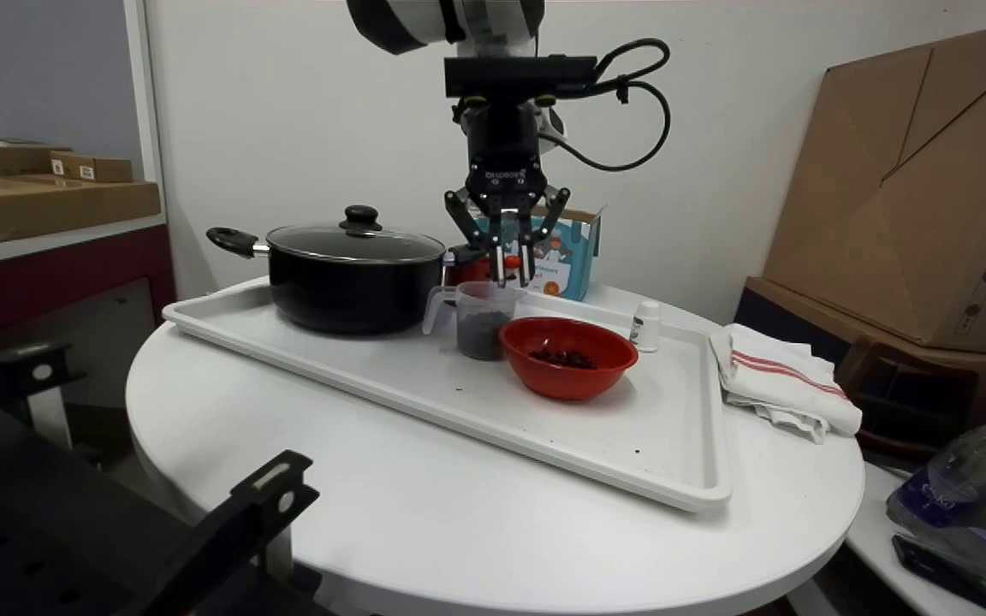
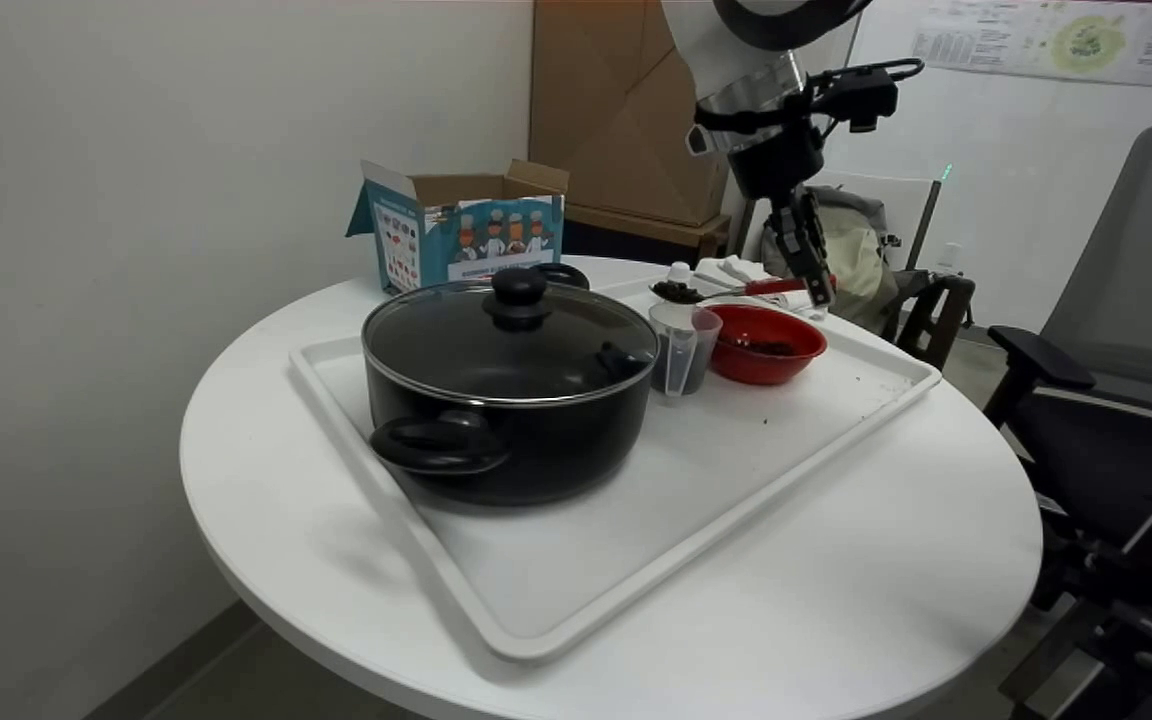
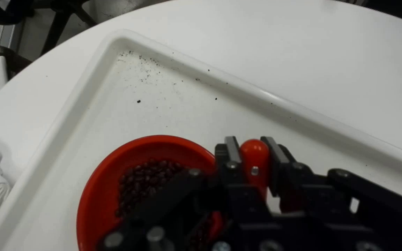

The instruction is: Take a spoonful of the contents of the red bowl and put it in the jug

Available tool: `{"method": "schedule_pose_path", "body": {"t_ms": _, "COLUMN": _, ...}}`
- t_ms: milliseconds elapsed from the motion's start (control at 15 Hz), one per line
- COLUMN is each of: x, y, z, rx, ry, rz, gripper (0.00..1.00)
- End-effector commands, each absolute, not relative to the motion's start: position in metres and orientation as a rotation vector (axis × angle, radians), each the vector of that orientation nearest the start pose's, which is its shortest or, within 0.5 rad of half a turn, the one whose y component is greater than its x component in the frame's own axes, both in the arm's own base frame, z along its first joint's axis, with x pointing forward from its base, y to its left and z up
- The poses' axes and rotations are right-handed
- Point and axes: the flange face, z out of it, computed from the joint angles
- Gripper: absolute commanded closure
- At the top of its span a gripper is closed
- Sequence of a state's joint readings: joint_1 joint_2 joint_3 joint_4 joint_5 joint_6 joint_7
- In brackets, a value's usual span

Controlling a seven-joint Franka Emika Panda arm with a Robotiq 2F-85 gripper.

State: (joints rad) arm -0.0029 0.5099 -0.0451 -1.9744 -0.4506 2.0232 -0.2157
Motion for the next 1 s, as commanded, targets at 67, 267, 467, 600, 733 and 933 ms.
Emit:
{"method": "schedule_pose_path", "body": {"t_ms": 67, "x": 0.572, "y": -0.038, "z": 0.196, "rx": -3.279, "ry": -0.854, "rz": 0.913, "gripper": 0.92}}
{"method": "schedule_pose_path", "body": {"t_ms": 267, "x": 0.571, "y": -0.035, "z": 0.197, "rx": -3.284, "ry": -0.873, "rz": 0.923, "gripper": 0.92}}
{"method": "schedule_pose_path", "body": {"t_ms": 467, "x": 0.564, "y": -0.038, "z": 0.195, "rx": -3.279, "ry": -0.877, "rz": 0.938, "gripper": 0.92}}
{"method": "schedule_pose_path", "body": {"t_ms": 600, "x": 0.560, "y": -0.041, "z": 0.193, "rx": -3.278, "ry": -0.885, "rz": 0.959, "gripper": 0.92}}
{"method": "schedule_pose_path", "body": {"t_ms": 733, "x": 0.558, "y": -0.044, "z": 0.191, "rx": -3.277, "ry": -0.900, "rz": 0.989, "gripper": 0.92}}
{"method": "schedule_pose_path", "body": {"t_ms": 933, "x": 0.557, "y": -0.046, "z": 0.191, "rx": -3.269, "ry": -0.927, "rz": 1.055, "gripper": 0.91}}
